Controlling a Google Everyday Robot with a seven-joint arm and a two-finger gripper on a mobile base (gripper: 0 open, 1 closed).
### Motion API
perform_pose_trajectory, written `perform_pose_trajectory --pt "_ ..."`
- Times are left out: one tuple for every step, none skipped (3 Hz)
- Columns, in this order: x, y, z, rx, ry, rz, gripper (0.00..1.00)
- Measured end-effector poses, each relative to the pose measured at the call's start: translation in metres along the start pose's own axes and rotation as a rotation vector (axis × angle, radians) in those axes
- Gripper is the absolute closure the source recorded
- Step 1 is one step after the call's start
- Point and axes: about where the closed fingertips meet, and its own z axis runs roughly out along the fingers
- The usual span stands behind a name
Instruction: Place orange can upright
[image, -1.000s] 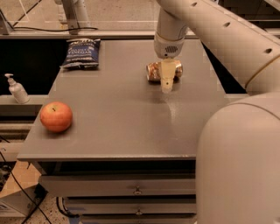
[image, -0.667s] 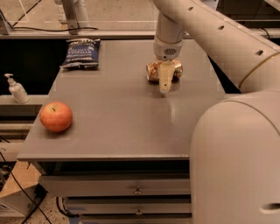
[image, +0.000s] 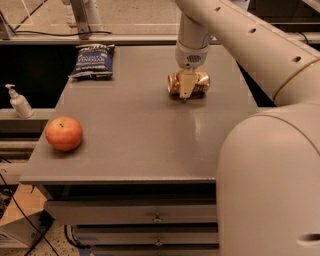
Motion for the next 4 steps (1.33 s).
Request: perform_pose_trajectory --pt "-0.007 0.003 -0.024 0.042 -0.033 0.001 0.87" --pt "-0.007 0.005 -0.053 0.097 -0.141 0.029 1.00" --pt "0.002 0.009 -0.073 0.138 -0.335 0.101 1.00" --pt "0.021 0.015 -0.081 0.160 -0.572 0.216 1.00"
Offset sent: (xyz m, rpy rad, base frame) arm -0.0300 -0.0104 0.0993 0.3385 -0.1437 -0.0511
